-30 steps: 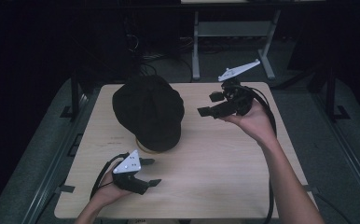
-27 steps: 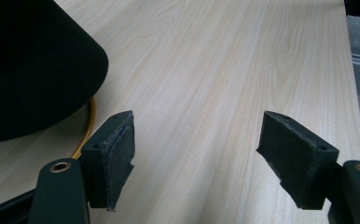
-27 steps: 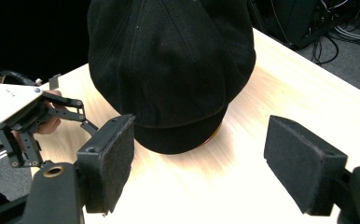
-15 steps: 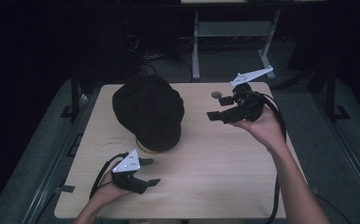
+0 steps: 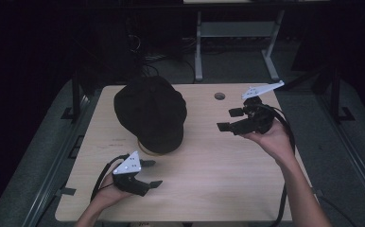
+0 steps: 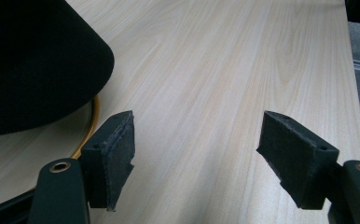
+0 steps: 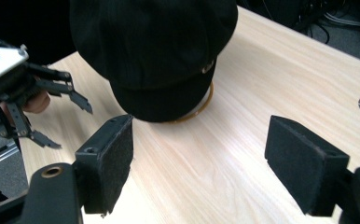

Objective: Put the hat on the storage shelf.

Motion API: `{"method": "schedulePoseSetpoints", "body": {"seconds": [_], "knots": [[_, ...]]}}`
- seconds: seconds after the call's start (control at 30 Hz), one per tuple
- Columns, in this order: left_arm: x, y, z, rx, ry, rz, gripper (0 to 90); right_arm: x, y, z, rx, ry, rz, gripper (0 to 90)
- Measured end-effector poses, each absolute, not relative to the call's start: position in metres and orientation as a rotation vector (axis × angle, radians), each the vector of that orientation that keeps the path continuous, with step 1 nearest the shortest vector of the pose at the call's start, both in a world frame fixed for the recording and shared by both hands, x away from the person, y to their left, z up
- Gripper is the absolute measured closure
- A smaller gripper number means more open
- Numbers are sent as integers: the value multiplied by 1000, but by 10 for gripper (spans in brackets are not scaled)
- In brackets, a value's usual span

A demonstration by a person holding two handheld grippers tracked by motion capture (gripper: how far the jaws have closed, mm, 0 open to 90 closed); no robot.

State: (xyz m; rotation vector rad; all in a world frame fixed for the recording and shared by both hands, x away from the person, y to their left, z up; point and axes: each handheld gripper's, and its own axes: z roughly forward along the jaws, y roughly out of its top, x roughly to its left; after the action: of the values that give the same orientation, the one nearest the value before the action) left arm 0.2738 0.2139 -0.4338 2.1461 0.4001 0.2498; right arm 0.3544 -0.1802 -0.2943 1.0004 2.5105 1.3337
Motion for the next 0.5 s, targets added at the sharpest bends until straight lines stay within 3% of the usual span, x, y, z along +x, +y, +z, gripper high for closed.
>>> {"method": "schedulePoseSetpoints", "body": {"seconds": [0.5], "knots": [[275, 214, -434, 2149, 401, 250, 267, 338, -207, -332, 1087, 2509, 1330, 224]]}}
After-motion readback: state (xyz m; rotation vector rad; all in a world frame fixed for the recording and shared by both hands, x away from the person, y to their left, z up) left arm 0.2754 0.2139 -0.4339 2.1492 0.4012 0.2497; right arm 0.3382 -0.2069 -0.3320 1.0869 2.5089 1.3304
